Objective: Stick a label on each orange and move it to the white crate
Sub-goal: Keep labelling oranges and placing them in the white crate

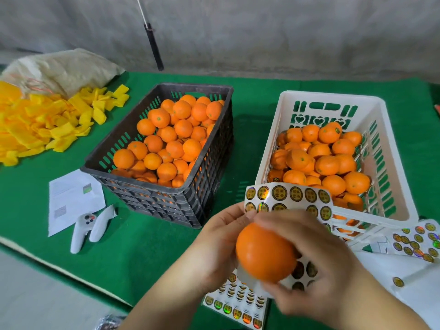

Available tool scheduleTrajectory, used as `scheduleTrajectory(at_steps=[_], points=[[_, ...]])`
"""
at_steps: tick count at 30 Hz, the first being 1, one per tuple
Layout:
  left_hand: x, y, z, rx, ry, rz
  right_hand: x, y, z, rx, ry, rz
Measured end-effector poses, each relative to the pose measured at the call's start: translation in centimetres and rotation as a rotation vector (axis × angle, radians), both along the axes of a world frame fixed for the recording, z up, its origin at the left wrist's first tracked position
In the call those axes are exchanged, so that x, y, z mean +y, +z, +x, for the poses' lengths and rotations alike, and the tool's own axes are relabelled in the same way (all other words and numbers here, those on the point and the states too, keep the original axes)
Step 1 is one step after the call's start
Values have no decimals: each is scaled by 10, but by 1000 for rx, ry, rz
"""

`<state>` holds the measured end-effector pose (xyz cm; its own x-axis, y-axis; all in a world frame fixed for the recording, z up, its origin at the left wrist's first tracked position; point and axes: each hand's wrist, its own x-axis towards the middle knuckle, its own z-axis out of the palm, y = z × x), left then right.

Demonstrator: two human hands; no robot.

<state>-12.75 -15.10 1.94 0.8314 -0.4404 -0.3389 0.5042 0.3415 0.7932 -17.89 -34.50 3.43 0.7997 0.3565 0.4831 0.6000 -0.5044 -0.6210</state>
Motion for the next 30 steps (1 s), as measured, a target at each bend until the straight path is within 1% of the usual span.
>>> scheduleTrajectory(at_steps=[1, 3, 5, 6, 7, 10, 11, 12, 15, 17, 18, 19, 20, 21, 22, 23, 24, 25, 27, 28, 30], points=[[2, -1, 3, -69, 31, 48, -8, 1, 6, 14, -81, 25], [10, -3, 10, -198, 24, 137, -27, 1, 22, 60, -339, 116], [22, -2, 20, -311, -37, 207, -44, 1, 42, 210, -583, 207], [27, 0, 26, -366, -76, 237, -51, 0, 50, 312, -597, 233], [31, 4, 33, -426, -115, 265, -56, -3, 55, 399, -507, 271], [35, 16, 59, -582, -205, 395, -49, -14, 68, 665, -28, 463], [35, 19, 69, -604, -214, 450, -43, -18, 71, 720, 45, 509], [36, 22, 81, -621, -215, 501, -39, -24, 75, 736, 46, 532], [42, 25, 127, -705, -131, 659, -27, -30, 92, 668, -141, 649], [46, 20, 168, -685, 30, 670, -25, -33, 102, 624, -246, 745], [48, 14, 190, -693, 121, 727, -25, -35, 106, 601, -282, 773], [50, 6, 214, -720, 197, 850, -25, -37, 109, 582, -311, 789], [54, -5, 238, -757, 226, 1037, -25, -38, 111, 576, -322, 803], [58, -17, 261, -780, 163, 1252, -26, -39, 113, 579, -321, 815], [62, -30, 281, -745, -15, 1476, -27, -40, 113, 593, -307, 825], [64, -44, 296, -657, -253, 1662, -29, -41, 112, 612, -293, 833], [64, -56, 307, -571, -472, 1789, -32, -43, 112, 633, -292, 835], [63, -65, 314, -498, -608, 1872, -35, -44, 111, 648, -307, 827], [62, -82, 323, -402, -677, 1972, -41, -48, 108, 667, -355, 826], [63, -90, 327, -414, -673, 2022, -43, -50, 107, 674, -376, 839], [71, -102, 330, -585, -625, 2165, -46, -52, 107, 683, -401, 851]])
